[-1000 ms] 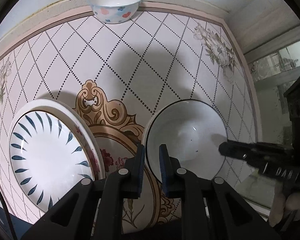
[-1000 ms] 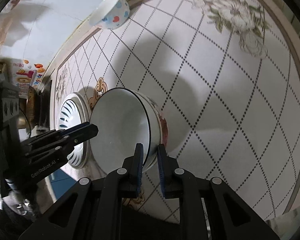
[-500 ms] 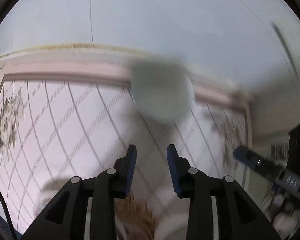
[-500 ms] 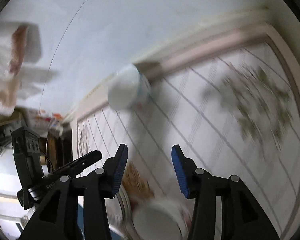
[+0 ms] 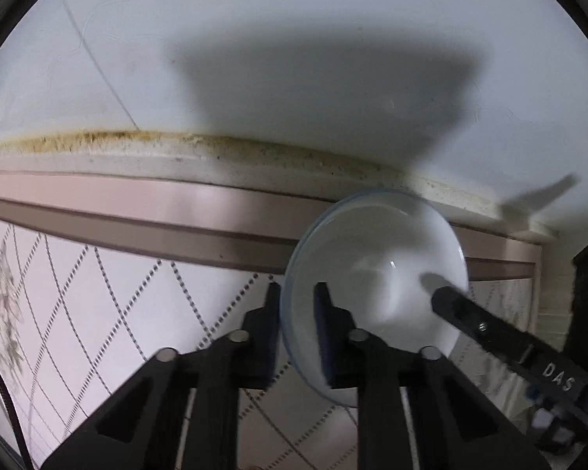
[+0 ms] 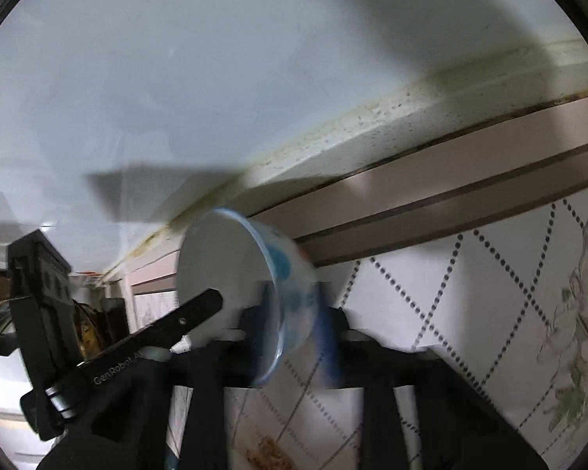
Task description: Organize plates and bowls
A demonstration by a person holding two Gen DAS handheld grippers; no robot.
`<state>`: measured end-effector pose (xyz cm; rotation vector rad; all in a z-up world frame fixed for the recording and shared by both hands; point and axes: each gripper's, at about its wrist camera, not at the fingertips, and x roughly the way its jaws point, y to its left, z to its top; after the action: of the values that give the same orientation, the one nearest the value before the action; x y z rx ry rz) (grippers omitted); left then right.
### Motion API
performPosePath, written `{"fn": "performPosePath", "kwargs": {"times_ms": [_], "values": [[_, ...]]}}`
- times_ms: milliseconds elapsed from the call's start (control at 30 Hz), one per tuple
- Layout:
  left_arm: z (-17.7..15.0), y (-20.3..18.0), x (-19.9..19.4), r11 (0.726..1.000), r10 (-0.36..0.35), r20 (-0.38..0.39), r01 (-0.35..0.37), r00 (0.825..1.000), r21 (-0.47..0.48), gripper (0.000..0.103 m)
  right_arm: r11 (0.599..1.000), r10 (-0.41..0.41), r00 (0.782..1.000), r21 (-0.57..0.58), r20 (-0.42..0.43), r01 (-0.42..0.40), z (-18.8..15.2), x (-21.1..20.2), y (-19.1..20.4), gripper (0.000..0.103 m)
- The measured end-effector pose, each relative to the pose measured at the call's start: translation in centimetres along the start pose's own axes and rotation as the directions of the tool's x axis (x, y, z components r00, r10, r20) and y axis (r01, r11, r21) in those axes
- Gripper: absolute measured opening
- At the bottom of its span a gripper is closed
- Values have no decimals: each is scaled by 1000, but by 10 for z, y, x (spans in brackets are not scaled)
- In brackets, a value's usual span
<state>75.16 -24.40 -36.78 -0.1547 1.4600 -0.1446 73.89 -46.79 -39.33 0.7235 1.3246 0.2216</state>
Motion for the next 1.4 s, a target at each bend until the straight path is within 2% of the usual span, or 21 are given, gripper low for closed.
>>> {"fn": "performPosePath", "kwargs": {"times_ms": [333,600,967,1000,1267,1400], "values": [[-14,-13,-15,999,15,35,-16,999,50,10,997,-50,999,-53,18,51,-8,-11,6,13],[-50,-29,-53,996,-23,79,16,997,91,10,991,-66,996,-110,53,71,-39,-50,16,13],[-124,-44,-113,979,-119,102,99,988,178,10,987,-53,992,-148,119,70,-127,-129,29,13],[-132,-55,-111,977,-126,102,105,987,187,10,986,-53,991,-148,123,71,-137,-136,28,13],[-187,-58,-130,960,-156,72,134,985,245,10,989,-54,990,-127,130,71,-213,-182,7,13],[-216,-55,-129,954,-153,41,137,987,267,11,993,-53,992,-101,115,65,-241,-187,-6,13]]}}
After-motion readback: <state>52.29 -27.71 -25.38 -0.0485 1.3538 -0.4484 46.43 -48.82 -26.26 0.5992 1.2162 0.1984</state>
